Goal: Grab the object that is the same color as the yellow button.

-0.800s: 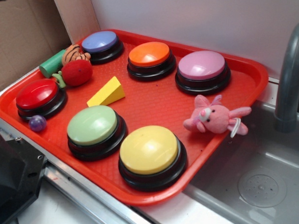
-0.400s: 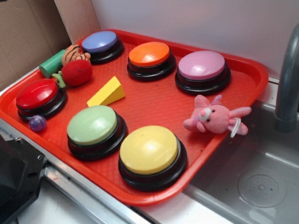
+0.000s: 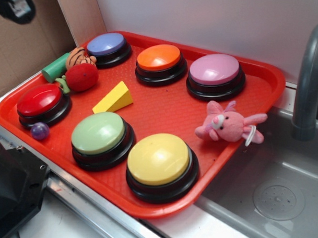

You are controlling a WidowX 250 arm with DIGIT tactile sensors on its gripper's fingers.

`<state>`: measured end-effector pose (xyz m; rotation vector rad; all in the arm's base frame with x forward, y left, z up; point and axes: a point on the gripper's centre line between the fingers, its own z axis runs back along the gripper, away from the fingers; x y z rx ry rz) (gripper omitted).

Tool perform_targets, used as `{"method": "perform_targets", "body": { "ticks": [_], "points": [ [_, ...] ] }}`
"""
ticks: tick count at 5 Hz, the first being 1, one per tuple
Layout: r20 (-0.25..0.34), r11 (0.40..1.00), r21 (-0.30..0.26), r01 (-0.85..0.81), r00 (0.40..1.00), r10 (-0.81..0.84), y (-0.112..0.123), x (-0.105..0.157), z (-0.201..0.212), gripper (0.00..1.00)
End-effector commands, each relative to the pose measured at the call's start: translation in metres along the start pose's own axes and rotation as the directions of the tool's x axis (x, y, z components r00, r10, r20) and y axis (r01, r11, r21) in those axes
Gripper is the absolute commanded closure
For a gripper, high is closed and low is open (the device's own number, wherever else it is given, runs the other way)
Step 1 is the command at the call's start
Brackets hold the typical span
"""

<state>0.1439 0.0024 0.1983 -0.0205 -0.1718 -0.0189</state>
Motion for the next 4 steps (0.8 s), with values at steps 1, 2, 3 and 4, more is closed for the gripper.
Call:
{"method": "perform_targets", "body": {
  "ticks": [1, 2, 3, 4],
  "points": [
    [0.043, 0.997, 0.04, 0.065, 0.997, -0.066, 0.018, 0.043, -0.066, 0.0],
    [0.084, 0.997, -0.005, 0.076, 0.994, -0.075, 0.021, 0.055, -0.092, 0.0],
    [0.08, 0.998, -0.005, 0.07, 0.994, -0.07, 0.019, 0.063, -0.123, 0.0],
    [0.034, 0.997, 0.021, 0.081, 0.996, -0.081, 0.019, 0.063, -0.147, 0.0]
  ]
}}
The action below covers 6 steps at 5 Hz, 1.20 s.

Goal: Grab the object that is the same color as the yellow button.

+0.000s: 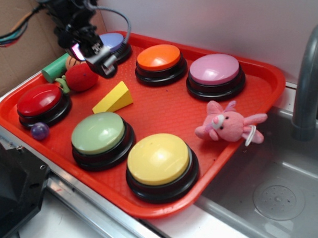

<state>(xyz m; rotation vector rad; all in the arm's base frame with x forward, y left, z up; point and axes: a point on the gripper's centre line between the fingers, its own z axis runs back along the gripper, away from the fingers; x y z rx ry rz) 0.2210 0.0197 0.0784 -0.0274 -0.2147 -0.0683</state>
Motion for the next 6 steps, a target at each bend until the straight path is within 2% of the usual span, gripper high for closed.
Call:
{"method": "perform_targets", "body": {
  "ticks": [1, 2, 3, 4, 5, 6],
  "points": [
    [0.001, 0.999, -0.011, 0.039, 0.999, -0.038, 0.003, 0.006, -0.034, 0.0],
    [-0.01, 0.995, -0.049, 0.082, 0.997, -0.083, -0.004, 0.004, -0.048, 0.0],
    [-0.021, 0.996, -0.037, 0.08, 0.996, -0.081, -0.008, 0.003, -0.052, 0.0],
    [-0.052, 0.996, -0.015, 0.083, 0.995, -0.084, -0.007, 0.005, -0.06, 0.58],
    [-0.056, 0.997, -0.018, 0.078, 0.995, -0.079, -0.006, 0.004, -0.062, 0.99],
    [-0.053, 0.999, 0.014, 0.037, 0.998, -0.036, -0.007, 0.006, -0.053, 1.0]
  ]
}}
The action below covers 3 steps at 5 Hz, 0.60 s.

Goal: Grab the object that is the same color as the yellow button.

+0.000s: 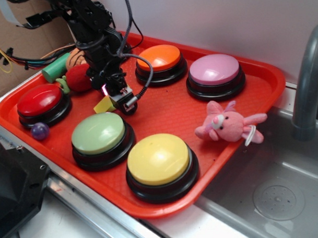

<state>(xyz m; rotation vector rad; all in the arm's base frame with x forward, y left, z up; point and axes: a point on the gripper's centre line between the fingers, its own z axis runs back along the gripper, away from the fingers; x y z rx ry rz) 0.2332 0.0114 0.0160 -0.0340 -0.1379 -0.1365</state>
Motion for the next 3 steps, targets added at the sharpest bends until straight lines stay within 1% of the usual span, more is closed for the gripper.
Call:
{"method": "perform_targets", "body": {
  "ticks": [1, 2, 3],
  "points": [
    [0.03, 0.994, 0.044, -0.097, 0.995, 0.096, 0.001, 0.01, 0.052, 1.0],
    [0.075, 0.989, -0.023, -0.147, 0.986, 0.149, -0.003, 0.013, 0.098, 1.0],
    [0.099, 0.982, -0.008, -0.191, 0.977, 0.19, -0.013, 0.014, 0.142, 1.0]
  ]
}}
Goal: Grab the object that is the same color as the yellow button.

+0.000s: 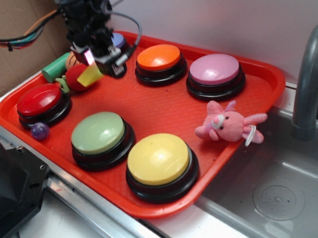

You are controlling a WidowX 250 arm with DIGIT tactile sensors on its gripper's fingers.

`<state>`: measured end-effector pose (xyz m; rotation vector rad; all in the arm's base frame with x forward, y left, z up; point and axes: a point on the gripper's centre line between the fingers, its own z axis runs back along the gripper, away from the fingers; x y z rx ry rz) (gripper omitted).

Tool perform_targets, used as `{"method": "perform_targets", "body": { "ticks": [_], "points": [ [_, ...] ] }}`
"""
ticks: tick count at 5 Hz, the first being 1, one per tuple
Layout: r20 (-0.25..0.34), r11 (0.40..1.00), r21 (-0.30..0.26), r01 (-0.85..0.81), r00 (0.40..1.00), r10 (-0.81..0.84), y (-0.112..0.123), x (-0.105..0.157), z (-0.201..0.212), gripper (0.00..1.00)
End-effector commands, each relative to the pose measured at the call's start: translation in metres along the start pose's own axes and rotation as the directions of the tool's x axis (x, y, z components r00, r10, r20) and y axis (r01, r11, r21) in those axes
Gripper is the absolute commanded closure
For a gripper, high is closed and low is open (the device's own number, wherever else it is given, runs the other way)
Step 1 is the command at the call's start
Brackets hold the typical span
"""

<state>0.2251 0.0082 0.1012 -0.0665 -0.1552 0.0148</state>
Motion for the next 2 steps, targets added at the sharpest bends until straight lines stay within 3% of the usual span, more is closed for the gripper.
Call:
{"method": "perform_targets", "body": {
  "ticks": [1, 2],
  "points": [
    [0.089, 0.995, 0.036, -0.097, 0.992, 0.093, -0.0136, 0.0051, 0.083, 1.0],
    [0.1, 0.989, 0.058, -0.138, 0.986, 0.131, -0.0135, -0.0006, 0.0916, 1.0]
  ]
}}
